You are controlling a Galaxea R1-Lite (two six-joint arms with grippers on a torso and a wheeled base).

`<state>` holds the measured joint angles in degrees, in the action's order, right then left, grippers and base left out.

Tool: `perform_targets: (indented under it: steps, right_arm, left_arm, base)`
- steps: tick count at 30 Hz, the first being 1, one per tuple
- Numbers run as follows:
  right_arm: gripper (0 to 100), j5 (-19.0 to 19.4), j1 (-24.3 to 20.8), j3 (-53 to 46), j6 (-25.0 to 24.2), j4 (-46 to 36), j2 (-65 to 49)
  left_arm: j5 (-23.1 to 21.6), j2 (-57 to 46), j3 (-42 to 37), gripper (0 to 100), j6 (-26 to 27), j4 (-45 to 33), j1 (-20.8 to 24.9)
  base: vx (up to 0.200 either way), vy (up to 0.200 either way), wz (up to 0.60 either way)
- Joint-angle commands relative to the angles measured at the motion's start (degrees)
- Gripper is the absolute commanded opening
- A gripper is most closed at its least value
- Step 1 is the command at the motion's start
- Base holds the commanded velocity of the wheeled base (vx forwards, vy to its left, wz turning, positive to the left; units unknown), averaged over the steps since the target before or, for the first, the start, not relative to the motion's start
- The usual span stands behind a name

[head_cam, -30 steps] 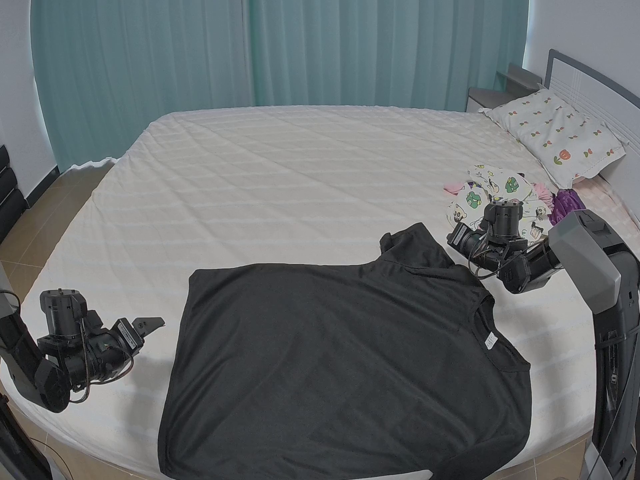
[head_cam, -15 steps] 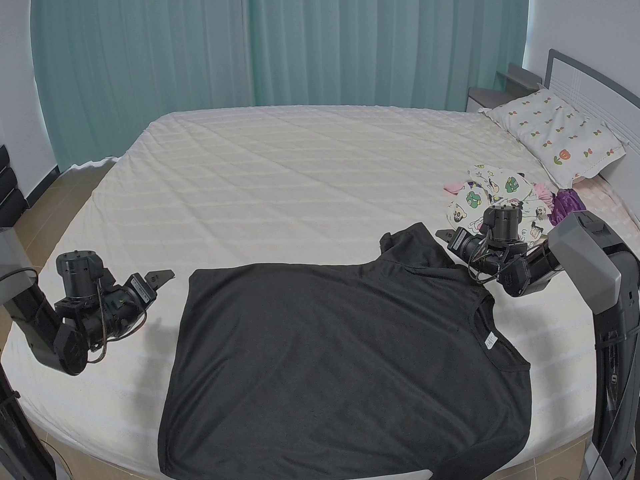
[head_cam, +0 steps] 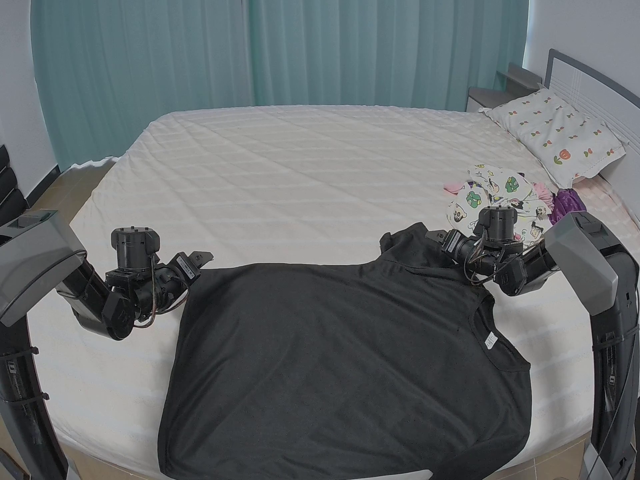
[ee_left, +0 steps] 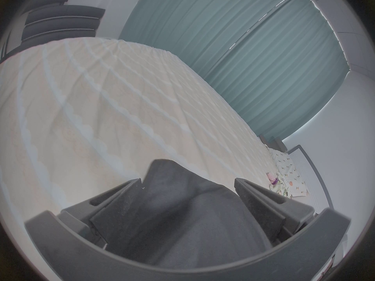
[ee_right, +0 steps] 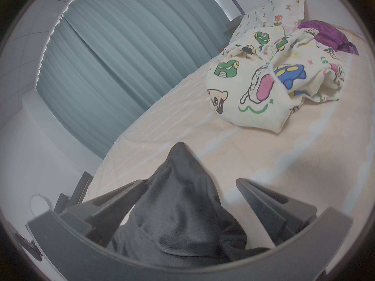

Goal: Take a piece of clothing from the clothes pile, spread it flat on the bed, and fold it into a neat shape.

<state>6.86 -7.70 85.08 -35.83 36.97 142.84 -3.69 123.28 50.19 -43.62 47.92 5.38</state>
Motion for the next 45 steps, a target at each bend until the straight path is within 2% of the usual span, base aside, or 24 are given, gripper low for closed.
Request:
perform_targets:
  steps: [1,3,4,16,21,35,45]
  right_arm:
    - [100,0.1,-0.6,2.0,0.1,-2.3,1.3]
    - [100,0.1,-0.8,2.5,0.0,-4.0,1.5]
    - [0,0.1,-0.8,2.6,0.0,-4.2,1.5]
    - [0,-0.5,1.3,5.0,-0.8,-3.5,1.1]
    - [0,-3.7,1.5,8.8,-5.4,-1.7,1.0]
    - [0,-4.5,1.5,6.8,-5.0,-0.2,2.0]
    - [0,-4.5,1.5,6.1,-5.0,-0.2,1.7]
  left_arm:
    - [0.2,1.3,1.1,100,-0.5,-0.3,0.8]
    - [0.2,1.3,1.1,100,-0.5,-0.4,0.8]
    - [0.2,1.4,1.1,100,-0.5,-0.5,0.8]
    - [0.3,1.8,2.7,100,-0.5,-0.7,0.5]
    - [0.5,3.9,5.6,100,-0.5,-1.1,0.4]
    - [0.8,10.0,17.5,100,0.7,-8.5,0.2]
    - [0.7,10.6,19.0,100,3.0,-10.7,0.2]
  base:
    - [0.0,0.0,0.0]
    - [0.0,0.0,0.0]
    - [0.0,0.0,0.0]
    - [0.0,0.0,0.0]
    - [0.0,0.0,0.0]
    - [0.0,0.0,0.0]
    - [0.0,0.0,0.0]
